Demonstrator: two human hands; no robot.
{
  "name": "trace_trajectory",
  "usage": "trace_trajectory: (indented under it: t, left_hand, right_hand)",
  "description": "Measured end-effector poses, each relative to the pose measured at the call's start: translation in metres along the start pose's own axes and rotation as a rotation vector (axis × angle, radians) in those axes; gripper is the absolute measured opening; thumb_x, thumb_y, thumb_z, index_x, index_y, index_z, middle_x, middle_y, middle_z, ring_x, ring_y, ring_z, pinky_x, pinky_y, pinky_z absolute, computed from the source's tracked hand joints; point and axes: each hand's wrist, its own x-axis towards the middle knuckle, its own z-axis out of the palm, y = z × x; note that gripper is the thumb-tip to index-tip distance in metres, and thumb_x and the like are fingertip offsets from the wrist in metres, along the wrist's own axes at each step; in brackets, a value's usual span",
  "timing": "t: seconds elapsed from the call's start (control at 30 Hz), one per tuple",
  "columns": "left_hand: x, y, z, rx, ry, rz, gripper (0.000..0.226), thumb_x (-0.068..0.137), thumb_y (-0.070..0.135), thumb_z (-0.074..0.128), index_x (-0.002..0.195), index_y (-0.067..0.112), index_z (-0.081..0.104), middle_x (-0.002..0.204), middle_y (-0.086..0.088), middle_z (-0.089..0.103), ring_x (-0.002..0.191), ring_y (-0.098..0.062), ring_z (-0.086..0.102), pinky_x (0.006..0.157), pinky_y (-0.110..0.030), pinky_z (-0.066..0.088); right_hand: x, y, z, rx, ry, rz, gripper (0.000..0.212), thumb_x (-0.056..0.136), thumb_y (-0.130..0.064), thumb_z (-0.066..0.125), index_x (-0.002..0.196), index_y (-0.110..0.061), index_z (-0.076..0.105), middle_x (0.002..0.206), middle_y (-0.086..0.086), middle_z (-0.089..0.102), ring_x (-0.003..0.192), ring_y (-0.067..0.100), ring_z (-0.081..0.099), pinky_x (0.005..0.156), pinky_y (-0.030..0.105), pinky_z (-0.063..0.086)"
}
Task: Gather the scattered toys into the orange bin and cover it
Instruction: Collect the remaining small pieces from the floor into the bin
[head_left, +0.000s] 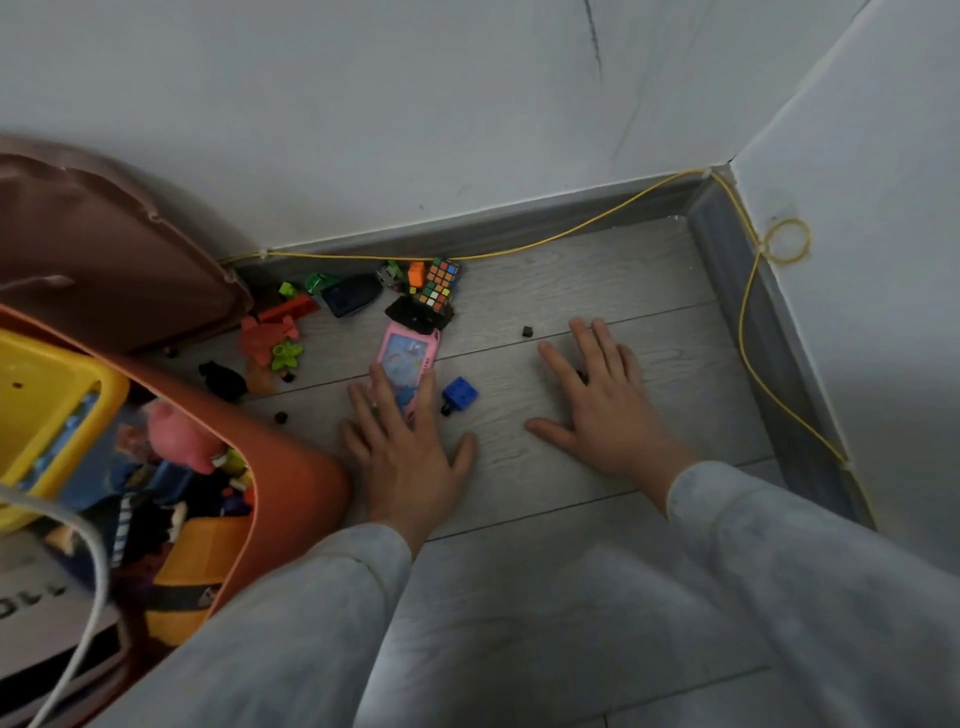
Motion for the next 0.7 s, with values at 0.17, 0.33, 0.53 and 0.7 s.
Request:
trace_trajectory:
  t: [0.17,0.33,0.53,0.7]
  left_hand:
    - [0.017,-0.001,0.002,-0.023,0.012,0.051,0.087,0.083,0.075,0.043,0.155,0.040,0.007,0.163,-0.016,-0.012,0.148,-0.046,-0.002,0.114,-0.062,0.011]
    - [0.021,-0.002,0.007,-0.001,0.098,0.055,0.051,0.089,0.064,0.050,0.131,0.036,0.052,0.156,-0.015,0.026,0.138,-0.044,0.026,0.101,-0.055,0.031]
    - [0.011,-0.011,0.010,-0.030,0.123,0.089,0.037,0.083,0.051,0.067,0.115,0.032,0.063,0.136,-0.017,0.040,0.108,-0.039,0.037,0.083,-0.048,0.046]
    - [-0.008,-0.018,0.007,-0.079,0.117,0.118,0.031,0.083,0.046,0.069,0.107,0.027,0.065,0.130,-0.019,0.044,0.106,-0.041,0.040,0.075,-0.044,0.050]
  right_hand:
    - [0.021,-0.008,0.003,0.015,-0.015,-0.030,0.089,0.086,-0.079,0.037,0.158,-0.036,0.007,0.166,0.011,-0.001,0.152,0.036,-0.003,0.119,0.059,0.014]
    - [0.043,-0.019,0.001,-0.086,0.024,-0.096,0.065,0.092,-0.068,0.039,0.148,-0.036,0.033,0.157,0.005,0.030,0.137,0.033,0.031,0.101,0.052,0.033]
    - [0.048,-0.031,0.005,-0.114,0.186,-0.171,0.024,0.095,-0.036,0.056,0.108,-0.016,0.059,0.101,0.010,0.057,0.088,0.031,0.053,0.057,0.039,0.048]
    - [0.046,-0.041,0.003,-0.058,0.143,-0.150,0.016,0.083,-0.023,0.068,0.087,-0.010,0.060,0.082,0.012,0.059,0.075,0.033,0.057,0.044,0.033,0.041]
